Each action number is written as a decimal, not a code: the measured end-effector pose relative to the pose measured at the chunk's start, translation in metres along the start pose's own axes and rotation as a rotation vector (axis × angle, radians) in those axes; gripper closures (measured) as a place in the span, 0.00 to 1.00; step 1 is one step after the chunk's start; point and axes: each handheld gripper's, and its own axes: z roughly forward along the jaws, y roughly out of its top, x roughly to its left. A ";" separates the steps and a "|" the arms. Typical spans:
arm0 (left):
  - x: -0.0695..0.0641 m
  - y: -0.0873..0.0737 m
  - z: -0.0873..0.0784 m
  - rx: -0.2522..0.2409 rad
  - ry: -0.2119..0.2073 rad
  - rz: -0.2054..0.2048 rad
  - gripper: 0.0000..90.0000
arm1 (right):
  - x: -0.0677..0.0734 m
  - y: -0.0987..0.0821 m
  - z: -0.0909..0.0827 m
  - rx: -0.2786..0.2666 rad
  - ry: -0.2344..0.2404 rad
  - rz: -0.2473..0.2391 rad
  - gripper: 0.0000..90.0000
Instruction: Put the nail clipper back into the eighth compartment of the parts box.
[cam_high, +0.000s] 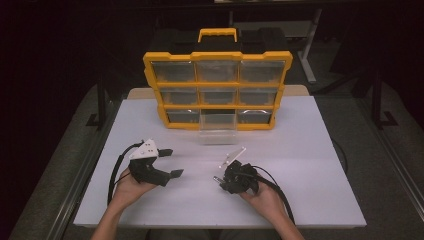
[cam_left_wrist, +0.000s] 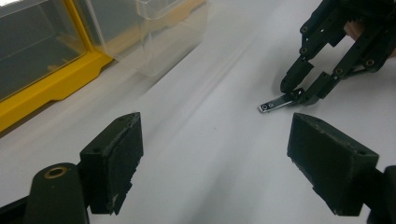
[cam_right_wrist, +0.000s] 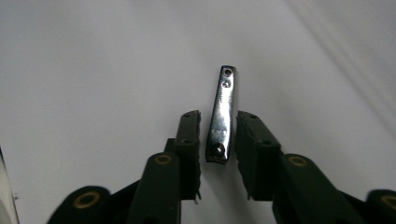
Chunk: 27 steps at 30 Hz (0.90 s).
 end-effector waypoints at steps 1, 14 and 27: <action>0.000 0.000 0.000 -0.007 0.000 -0.001 0.20 | 0.000 0.000 0.001 0.000 -0.004 -0.004 0.80; 0.001 0.001 -0.003 -0.024 0.006 -0.001 0.20 | 0.001 0.001 0.002 0.008 -0.029 -0.001 0.87; 0.002 0.001 -0.004 -0.038 -0.005 -0.011 0.20 | -0.002 0.001 -0.001 -0.022 0.001 -0.009 0.87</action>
